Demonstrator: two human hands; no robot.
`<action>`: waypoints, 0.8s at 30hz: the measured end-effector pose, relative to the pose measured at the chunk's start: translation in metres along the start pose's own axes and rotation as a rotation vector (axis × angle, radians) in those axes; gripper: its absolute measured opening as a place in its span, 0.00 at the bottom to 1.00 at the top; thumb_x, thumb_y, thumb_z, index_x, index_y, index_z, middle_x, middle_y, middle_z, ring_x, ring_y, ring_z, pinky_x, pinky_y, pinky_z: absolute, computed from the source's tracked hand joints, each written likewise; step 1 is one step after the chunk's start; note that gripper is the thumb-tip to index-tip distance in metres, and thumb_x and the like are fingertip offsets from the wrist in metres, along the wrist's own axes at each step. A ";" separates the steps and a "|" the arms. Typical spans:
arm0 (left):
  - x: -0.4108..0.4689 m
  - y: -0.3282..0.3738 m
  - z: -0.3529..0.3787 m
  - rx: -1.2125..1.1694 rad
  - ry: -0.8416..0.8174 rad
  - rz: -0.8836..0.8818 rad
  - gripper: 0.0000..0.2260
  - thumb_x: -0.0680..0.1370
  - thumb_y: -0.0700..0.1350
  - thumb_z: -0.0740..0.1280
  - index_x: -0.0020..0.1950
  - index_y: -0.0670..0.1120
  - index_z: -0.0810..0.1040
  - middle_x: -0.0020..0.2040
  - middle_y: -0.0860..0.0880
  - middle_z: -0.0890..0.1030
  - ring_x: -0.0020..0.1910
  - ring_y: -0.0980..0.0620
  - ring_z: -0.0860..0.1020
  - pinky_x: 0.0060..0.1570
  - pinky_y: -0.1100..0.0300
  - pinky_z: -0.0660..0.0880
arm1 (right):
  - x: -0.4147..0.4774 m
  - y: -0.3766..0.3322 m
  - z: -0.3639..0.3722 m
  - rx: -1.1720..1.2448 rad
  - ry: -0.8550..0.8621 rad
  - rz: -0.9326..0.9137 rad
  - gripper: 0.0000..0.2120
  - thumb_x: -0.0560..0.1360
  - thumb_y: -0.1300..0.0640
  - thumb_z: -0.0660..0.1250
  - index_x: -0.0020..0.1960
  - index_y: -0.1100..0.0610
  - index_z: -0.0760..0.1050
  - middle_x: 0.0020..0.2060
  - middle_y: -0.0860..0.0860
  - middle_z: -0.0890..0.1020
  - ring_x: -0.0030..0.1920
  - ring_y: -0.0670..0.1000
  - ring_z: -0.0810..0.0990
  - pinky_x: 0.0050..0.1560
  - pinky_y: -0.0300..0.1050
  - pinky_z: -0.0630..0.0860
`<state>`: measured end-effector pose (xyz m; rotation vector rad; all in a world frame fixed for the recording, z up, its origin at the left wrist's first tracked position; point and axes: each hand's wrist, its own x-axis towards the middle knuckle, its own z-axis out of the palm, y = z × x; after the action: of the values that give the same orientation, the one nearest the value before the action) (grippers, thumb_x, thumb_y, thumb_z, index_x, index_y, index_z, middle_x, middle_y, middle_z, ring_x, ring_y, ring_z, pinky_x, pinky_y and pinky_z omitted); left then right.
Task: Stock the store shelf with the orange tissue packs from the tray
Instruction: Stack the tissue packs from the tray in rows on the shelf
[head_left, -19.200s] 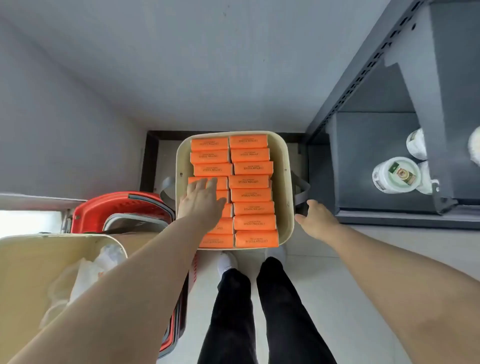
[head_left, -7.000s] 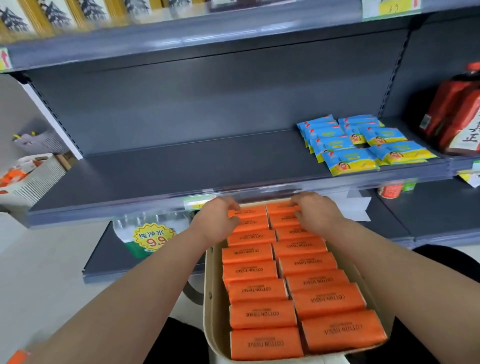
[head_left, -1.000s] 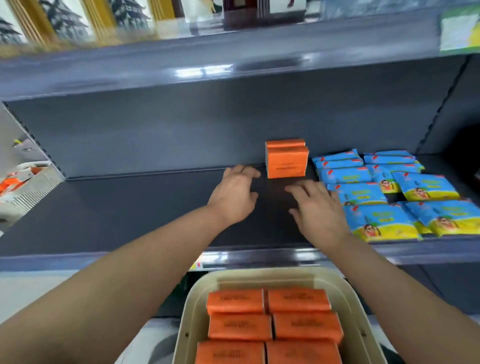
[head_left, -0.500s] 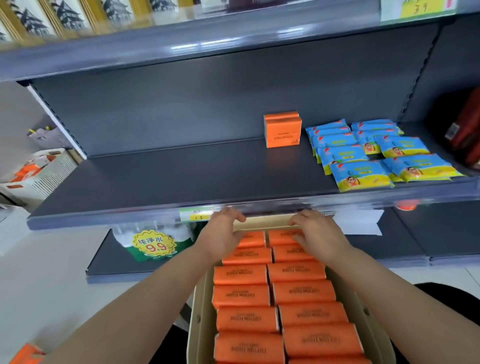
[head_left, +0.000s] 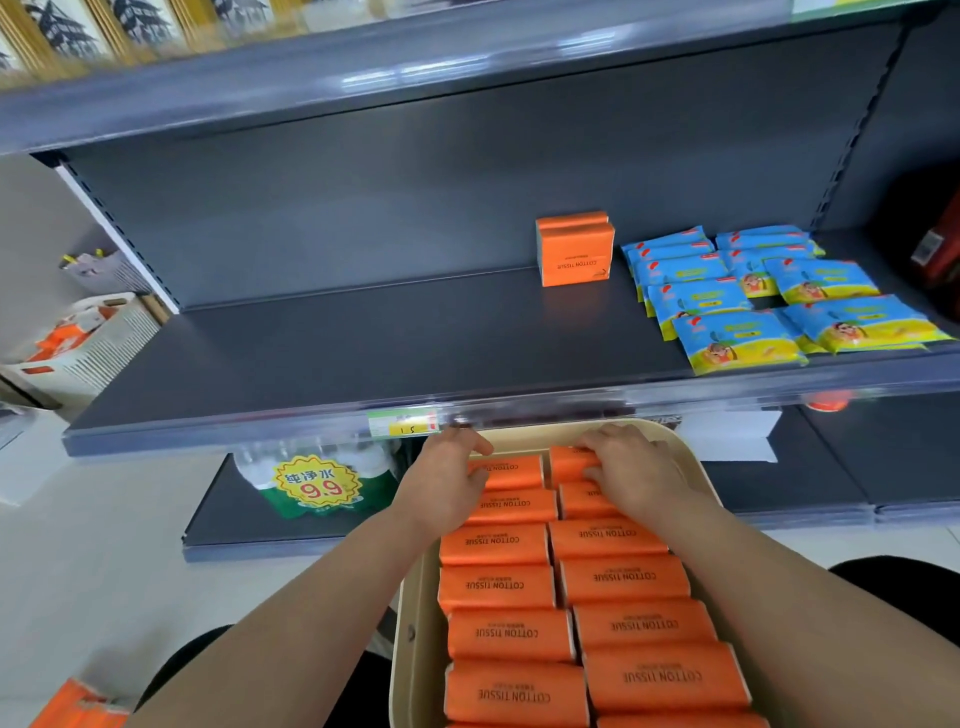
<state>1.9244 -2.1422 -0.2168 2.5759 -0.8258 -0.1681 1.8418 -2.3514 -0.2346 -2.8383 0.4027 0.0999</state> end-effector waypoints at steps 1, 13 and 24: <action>0.000 0.000 0.001 0.005 -0.007 0.004 0.13 0.79 0.43 0.63 0.63 0.49 0.74 0.65 0.51 0.73 0.68 0.52 0.67 0.64 0.60 0.66 | -0.002 0.000 -0.001 0.004 0.019 -0.008 0.18 0.78 0.52 0.61 0.68 0.46 0.68 0.66 0.48 0.72 0.67 0.52 0.66 0.66 0.56 0.65; 0.020 0.006 0.014 0.119 -0.076 -0.019 0.16 0.79 0.46 0.64 0.67 0.50 0.73 0.66 0.49 0.75 0.66 0.50 0.70 0.65 0.55 0.70 | -0.049 0.006 -0.043 -0.008 0.393 -0.175 0.17 0.74 0.51 0.69 0.62 0.46 0.76 0.55 0.46 0.79 0.58 0.53 0.74 0.54 0.55 0.67; 0.028 0.014 0.023 0.322 -0.207 -0.055 0.18 0.77 0.47 0.65 0.67 0.54 0.72 0.62 0.52 0.78 0.61 0.50 0.74 0.60 0.52 0.73 | -0.066 0.018 -0.002 -0.030 0.601 -0.280 0.22 0.69 0.55 0.74 0.62 0.54 0.76 0.51 0.50 0.80 0.53 0.53 0.77 0.61 0.54 0.71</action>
<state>1.9344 -2.1771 -0.2314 2.9212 -0.9208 -0.3494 1.7739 -2.3514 -0.2307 -2.8697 0.1084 -0.8177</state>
